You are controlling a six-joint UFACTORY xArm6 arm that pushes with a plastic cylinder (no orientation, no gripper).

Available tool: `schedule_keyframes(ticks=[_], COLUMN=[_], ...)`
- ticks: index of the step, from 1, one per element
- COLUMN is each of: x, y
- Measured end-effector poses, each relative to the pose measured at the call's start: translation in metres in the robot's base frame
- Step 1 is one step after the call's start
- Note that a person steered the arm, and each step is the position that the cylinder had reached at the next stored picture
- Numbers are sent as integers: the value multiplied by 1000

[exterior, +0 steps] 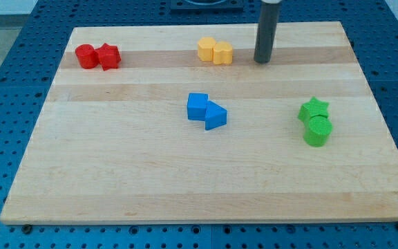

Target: Separate the blue cube from the blue triangle

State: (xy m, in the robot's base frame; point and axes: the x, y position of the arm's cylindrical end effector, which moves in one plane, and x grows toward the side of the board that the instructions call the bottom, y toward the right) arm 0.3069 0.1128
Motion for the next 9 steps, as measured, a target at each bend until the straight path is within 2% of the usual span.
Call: schedule_keyframes(ticks=[1,2,3,4,5,6,7,9], x=[14,61,62,92,95,111,115,91], y=[-8,-31,-33,-52,-55,-105,-117,-221])
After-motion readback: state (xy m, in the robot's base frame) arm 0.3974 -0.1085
